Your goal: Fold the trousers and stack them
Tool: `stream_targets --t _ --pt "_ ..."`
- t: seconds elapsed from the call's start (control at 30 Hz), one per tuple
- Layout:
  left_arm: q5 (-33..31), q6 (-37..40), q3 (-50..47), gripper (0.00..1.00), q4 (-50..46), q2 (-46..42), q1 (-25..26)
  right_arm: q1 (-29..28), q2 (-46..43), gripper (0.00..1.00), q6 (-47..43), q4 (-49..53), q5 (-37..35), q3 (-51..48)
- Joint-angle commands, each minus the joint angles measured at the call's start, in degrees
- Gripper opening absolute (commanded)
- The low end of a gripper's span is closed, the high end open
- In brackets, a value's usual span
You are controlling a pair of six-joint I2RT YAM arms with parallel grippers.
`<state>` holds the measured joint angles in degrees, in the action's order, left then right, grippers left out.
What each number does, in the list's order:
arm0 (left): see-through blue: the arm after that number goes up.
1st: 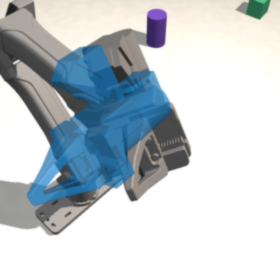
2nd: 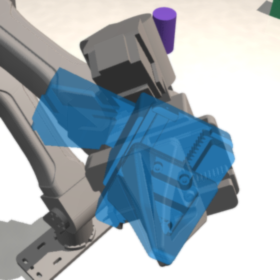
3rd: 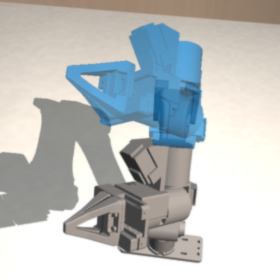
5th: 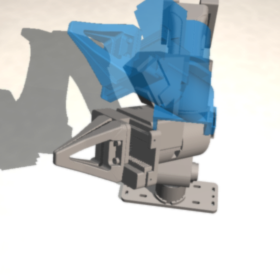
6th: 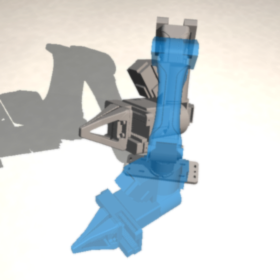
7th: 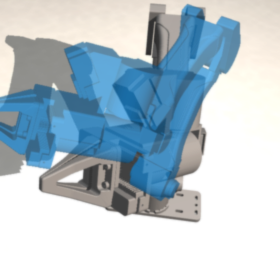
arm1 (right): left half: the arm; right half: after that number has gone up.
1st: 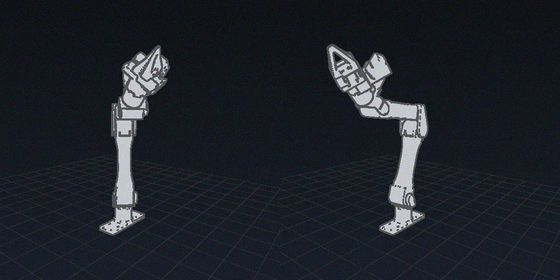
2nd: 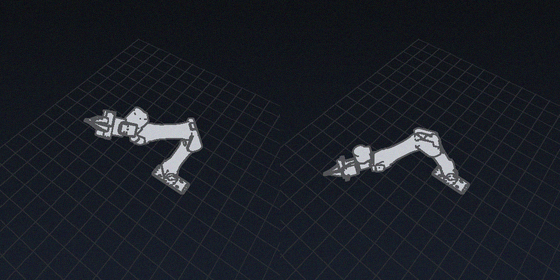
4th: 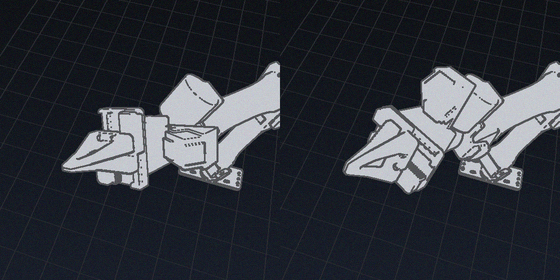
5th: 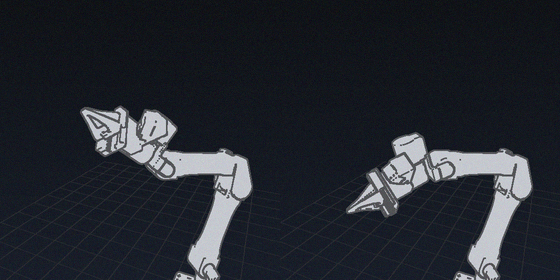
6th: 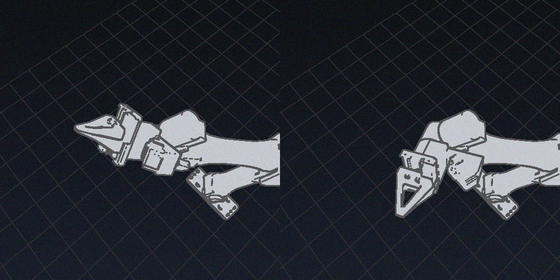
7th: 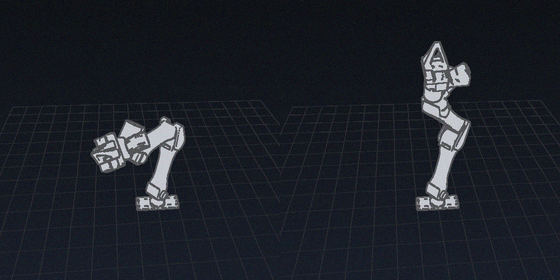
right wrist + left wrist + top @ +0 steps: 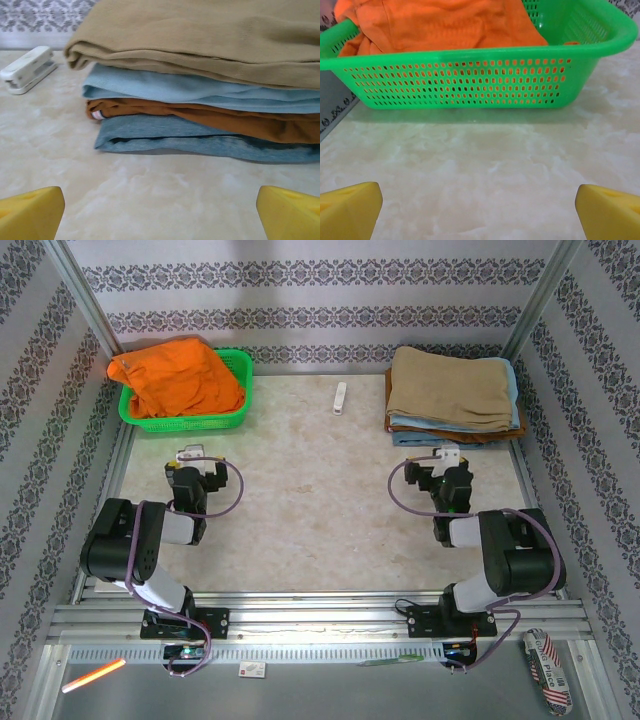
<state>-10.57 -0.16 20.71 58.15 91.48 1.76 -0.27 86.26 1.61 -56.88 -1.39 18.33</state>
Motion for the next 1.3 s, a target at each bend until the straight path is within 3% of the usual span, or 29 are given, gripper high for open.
stream_targets --t 0.0,0.43,1.27 --pt "1.1 -1.4 0.4 0.99 -1.7 -0.3 -0.4 0.9 0.7 0.98 2.4 2.4 -1.6 1.0" --pt "1.1 -1.4 0.3 0.99 -1.4 -0.3 -0.4 -2.9 0.6 0.98 -0.6 2.9 -7.5 2.6" --pt "1.4 -1.2 0.3 0.99 -1.4 -0.3 -0.4 -3.0 0.7 0.98 -0.8 3.1 -7.6 2.8"
